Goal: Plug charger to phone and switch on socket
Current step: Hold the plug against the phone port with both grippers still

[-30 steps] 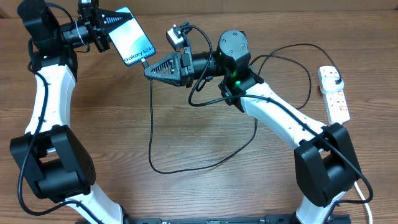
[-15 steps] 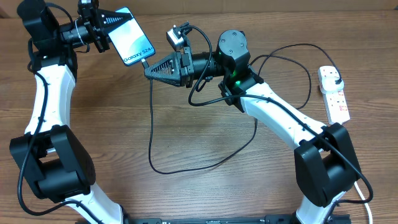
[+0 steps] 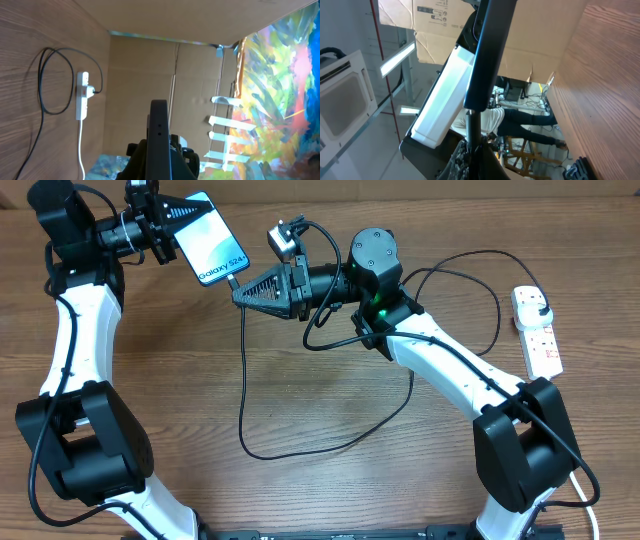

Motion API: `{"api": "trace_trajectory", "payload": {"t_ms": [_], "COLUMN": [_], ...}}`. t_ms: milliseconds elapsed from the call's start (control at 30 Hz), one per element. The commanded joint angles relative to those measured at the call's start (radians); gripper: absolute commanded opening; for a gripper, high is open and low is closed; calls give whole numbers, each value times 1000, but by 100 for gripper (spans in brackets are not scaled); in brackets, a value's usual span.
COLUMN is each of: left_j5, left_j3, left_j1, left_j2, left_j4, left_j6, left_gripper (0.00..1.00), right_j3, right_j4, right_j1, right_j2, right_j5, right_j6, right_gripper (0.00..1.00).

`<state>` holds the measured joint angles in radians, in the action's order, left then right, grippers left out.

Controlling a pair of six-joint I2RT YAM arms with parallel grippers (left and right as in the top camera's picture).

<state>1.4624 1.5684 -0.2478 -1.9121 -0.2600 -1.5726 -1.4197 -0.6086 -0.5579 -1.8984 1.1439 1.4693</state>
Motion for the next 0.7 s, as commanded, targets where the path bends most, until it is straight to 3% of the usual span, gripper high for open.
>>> {"api": "trace_trajectory", "payload": {"t_ms": [0, 667], "left_j5": [11, -1], "left_j3": [17, 17], "left_j1": [15, 32], "left_j2": [5, 5], "left_j4": [-7, -7], "left_j6": [-21, 0], "left_gripper": [4, 4], "right_j3": [-13, -13], "right_j4": [-4, 50], "right_j1": [3, 3], "right_j2": [24, 24], "right_j5": [-22, -22], "right_j6": [-4, -33], "right_gripper": [4, 4]}}
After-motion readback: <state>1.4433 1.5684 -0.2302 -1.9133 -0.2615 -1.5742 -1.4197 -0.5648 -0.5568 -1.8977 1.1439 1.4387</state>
